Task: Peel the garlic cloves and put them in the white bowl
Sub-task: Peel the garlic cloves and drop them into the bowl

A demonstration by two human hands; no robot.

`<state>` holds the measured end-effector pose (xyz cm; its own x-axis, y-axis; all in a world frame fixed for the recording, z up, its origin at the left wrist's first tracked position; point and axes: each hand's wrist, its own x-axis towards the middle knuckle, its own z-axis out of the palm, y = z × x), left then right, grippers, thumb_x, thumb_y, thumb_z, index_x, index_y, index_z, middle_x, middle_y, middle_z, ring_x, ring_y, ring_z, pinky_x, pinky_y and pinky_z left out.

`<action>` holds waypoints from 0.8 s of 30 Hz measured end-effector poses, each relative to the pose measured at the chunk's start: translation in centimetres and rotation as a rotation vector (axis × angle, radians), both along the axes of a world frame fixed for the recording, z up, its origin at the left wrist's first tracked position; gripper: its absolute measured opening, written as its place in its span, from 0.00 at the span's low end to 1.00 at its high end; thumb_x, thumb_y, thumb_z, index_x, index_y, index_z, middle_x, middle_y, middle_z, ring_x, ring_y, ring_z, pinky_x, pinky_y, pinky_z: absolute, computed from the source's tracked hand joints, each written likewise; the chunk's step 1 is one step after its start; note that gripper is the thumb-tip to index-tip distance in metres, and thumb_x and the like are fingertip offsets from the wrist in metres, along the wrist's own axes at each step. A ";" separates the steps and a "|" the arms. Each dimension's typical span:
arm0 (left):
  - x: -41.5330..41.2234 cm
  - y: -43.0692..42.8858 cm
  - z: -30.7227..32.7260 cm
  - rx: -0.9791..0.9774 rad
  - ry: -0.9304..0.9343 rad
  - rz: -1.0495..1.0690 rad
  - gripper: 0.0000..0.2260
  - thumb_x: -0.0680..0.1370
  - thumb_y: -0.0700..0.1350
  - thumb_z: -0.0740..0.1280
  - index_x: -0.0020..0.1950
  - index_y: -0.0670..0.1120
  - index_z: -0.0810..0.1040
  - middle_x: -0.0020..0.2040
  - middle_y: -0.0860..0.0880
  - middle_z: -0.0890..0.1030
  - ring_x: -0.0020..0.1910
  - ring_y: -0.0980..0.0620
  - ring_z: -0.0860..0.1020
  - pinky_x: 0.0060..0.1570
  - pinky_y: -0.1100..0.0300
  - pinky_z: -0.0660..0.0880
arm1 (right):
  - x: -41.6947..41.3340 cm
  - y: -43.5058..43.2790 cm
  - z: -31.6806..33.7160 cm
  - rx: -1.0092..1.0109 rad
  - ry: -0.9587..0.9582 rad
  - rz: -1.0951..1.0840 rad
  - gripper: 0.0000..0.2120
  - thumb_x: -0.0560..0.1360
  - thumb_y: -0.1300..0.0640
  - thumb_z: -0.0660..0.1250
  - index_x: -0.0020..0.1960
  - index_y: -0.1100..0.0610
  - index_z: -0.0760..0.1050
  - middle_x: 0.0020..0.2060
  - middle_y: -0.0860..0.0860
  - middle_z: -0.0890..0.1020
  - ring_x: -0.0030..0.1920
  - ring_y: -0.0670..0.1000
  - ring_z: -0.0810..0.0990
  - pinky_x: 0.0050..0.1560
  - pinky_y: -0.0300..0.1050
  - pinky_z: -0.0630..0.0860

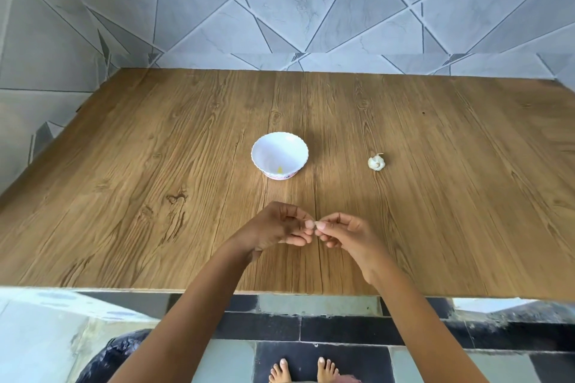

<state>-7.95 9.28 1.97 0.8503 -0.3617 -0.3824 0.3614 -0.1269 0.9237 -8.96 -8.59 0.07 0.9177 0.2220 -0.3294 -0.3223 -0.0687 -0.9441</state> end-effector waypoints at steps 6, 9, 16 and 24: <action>-0.6 -0.9 -0.5 -0.015 0.123 0.089 0.05 0.77 0.38 0.66 0.43 0.41 0.79 0.37 0.46 0.80 0.34 0.56 0.81 0.36 0.66 0.78 | 0.2 -0.8 -1.3 -0.404 -0.725 0.137 0.02 0.73 0.60 0.70 0.42 0.57 0.80 0.36 0.46 0.81 0.37 0.43 0.78 0.38 0.33 0.74; -0.5 -0.9 -0.3 -0.013 0.168 0.095 0.04 0.78 0.38 0.66 0.44 0.40 0.79 0.37 0.46 0.80 0.33 0.56 0.81 0.35 0.66 0.78 | 0.7 -1.1 -1.7 -0.517 -0.931 0.191 0.09 0.74 0.53 0.65 0.43 0.58 0.80 0.36 0.46 0.80 0.37 0.43 0.77 0.37 0.38 0.76; -0.7 -1.3 -0.8 0.264 -0.235 0.004 0.05 0.79 0.37 0.64 0.44 0.41 0.78 0.36 0.47 0.79 0.36 0.54 0.79 0.38 0.64 0.77 | 0.8 -1.4 -0.7 -0.271 -0.439 0.262 0.07 0.76 0.62 0.66 0.41 0.54 0.78 0.34 0.45 0.81 0.35 0.40 0.78 0.37 0.33 0.73; -1.0 -1.7 -2.3 0.531 -0.663 0.039 0.03 0.76 0.38 0.69 0.42 0.42 0.79 0.32 0.57 0.77 0.31 0.61 0.75 0.37 0.66 0.73 | 0.7 -0.8 -1.0 -0.341 -0.274 0.149 0.07 0.74 0.61 0.66 0.38 0.56 0.77 0.32 0.49 0.80 0.32 0.47 0.76 0.33 0.37 0.70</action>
